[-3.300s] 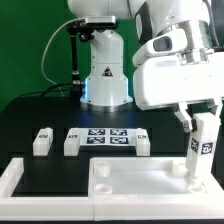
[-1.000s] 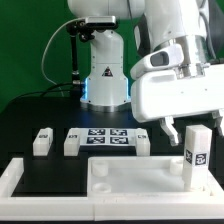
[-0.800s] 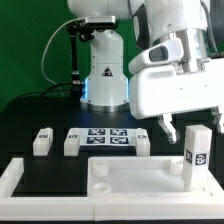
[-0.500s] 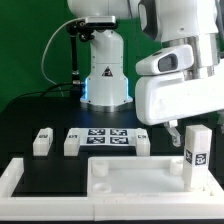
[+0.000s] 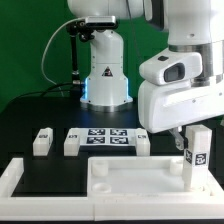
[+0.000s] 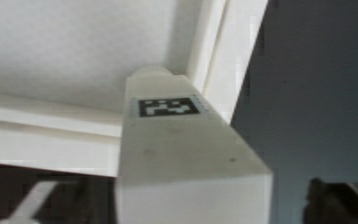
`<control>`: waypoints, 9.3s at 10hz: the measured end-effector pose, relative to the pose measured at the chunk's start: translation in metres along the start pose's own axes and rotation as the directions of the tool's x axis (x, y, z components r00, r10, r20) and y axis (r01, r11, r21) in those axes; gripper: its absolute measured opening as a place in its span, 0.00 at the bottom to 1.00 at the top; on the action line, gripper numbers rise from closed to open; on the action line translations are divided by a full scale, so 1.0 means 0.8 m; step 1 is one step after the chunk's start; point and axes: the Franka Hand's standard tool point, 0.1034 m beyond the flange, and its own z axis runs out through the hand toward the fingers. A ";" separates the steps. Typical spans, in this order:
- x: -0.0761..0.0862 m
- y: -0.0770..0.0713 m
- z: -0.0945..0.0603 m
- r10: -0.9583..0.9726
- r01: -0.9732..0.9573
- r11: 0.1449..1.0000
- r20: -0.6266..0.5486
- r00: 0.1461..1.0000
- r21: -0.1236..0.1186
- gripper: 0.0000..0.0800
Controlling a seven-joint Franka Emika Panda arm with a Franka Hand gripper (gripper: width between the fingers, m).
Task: Assemble desk
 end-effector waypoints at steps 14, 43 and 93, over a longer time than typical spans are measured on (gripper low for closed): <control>-0.003 0.017 0.003 0.974 -0.960 0.224 -0.030 0.222 0.169 0.38; -0.003 0.019 0.010 0.969 -0.959 0.247 -0.053 0.242 0.140 0.37; -0.004 0.002 0.012 0.818 -0.825 0.565 -0.118 0.564 -0.027 0.36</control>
Offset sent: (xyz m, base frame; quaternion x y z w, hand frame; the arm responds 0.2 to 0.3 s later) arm 0.0000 0.0000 0.0000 0.0000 0.0000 0.1296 0.9916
